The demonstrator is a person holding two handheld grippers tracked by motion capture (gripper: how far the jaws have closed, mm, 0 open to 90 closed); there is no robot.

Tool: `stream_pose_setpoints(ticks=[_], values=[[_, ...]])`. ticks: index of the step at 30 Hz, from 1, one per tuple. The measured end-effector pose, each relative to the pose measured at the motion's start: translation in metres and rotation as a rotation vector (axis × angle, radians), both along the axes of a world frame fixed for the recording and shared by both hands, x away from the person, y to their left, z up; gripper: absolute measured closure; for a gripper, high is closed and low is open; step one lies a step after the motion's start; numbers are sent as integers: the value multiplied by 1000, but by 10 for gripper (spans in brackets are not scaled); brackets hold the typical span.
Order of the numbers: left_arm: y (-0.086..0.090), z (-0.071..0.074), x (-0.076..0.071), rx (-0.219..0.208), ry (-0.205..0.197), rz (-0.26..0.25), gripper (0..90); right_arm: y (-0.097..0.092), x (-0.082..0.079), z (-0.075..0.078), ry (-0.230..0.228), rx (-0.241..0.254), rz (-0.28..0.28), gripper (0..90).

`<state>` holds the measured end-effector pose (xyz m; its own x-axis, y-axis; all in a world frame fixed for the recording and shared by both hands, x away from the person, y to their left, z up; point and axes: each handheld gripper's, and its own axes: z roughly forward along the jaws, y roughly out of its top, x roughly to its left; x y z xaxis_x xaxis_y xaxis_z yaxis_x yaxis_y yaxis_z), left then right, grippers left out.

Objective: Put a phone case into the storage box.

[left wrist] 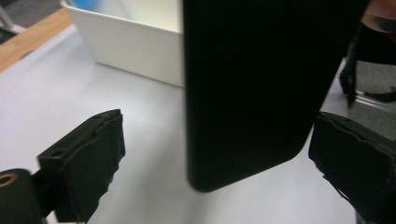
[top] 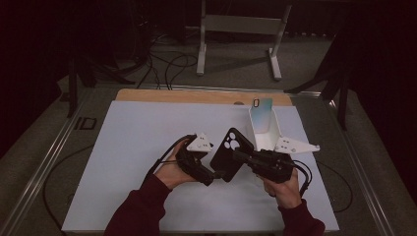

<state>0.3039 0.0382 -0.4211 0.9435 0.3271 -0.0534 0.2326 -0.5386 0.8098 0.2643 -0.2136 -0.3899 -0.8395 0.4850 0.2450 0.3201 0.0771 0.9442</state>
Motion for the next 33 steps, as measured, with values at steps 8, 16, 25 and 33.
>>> stream_pose_setpoints(ticks=[8, 16, 25, 33], values=[[0, -1, -2, -37, 23, -79, 137, 2, 0, 0, -12, 47, 63, 814], [6, 4, -4, -84, 13, -100, 408, -3, 2, -1, -17, 67, 67, 813], [11, 3, -4, -80, -5, -97, 605, -10, 5, -2, -31, 35, 38, 807], [11, 1, -6, -72, -21, -101, 731, -12, 7, -2, -39, 11, 41, 733]])
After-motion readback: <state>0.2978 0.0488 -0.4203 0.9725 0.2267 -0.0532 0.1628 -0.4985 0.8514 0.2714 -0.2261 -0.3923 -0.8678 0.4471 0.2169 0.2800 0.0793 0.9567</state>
